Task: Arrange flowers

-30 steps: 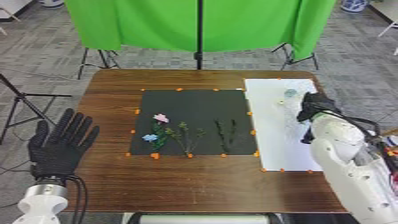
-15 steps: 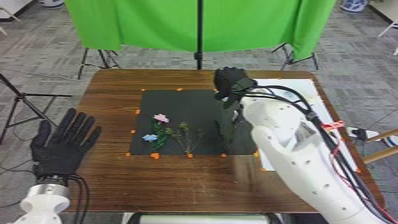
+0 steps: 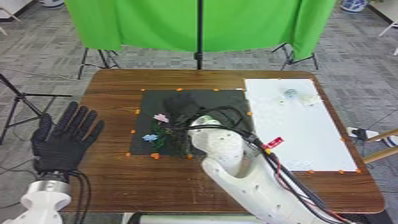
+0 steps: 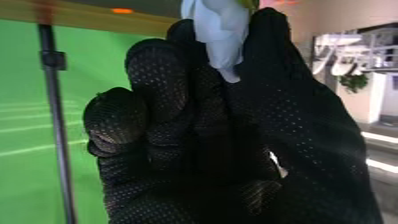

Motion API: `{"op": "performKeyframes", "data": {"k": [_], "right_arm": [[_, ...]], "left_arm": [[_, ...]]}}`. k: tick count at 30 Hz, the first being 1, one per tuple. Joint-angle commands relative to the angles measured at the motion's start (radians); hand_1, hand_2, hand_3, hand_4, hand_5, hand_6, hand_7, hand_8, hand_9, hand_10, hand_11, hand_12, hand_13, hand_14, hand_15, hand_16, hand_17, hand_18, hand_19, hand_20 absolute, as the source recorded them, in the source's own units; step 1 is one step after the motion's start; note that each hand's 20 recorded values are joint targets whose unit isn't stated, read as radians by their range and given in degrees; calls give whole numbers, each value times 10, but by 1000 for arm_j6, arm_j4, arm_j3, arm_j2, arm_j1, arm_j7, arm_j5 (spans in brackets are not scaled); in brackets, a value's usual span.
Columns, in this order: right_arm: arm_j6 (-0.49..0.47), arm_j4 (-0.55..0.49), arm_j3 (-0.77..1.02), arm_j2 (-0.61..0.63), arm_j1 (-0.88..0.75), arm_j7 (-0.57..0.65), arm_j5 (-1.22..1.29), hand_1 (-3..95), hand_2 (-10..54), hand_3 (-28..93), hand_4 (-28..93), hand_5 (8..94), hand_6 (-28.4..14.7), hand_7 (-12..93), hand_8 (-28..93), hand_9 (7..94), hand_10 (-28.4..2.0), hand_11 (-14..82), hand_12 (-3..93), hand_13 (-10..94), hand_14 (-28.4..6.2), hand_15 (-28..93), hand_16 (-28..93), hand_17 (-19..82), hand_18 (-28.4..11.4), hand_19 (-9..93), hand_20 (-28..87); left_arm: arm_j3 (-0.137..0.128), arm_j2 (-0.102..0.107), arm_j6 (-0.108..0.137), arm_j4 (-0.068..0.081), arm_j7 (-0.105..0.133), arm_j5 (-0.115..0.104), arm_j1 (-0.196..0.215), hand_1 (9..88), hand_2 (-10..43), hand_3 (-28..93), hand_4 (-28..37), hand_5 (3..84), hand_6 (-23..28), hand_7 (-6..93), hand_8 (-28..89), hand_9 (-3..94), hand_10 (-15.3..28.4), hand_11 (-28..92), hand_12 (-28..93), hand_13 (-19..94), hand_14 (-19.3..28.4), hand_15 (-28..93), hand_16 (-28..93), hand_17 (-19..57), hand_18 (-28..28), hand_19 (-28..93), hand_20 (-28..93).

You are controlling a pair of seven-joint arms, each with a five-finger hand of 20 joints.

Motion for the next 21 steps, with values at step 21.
{"op": "performKeyframes", "data": {"k": [21], "right_arm": [[55, 116, 15, -96, 17, -38, -113, 677, -95, 631, -282, 666, -84, 238, 25, 738, -172, 160, 459, 642, -117, 583, 462, 452, -207, 912, 332]], "left_arm": [[28, 15, 35, 70, -38, -17, -76, 253, 151, 673, -283, 439, 89, 114, -72, 401, 162, 137, 164, 321, 188, 333, 16, -78, 187, 368, 159]]}}
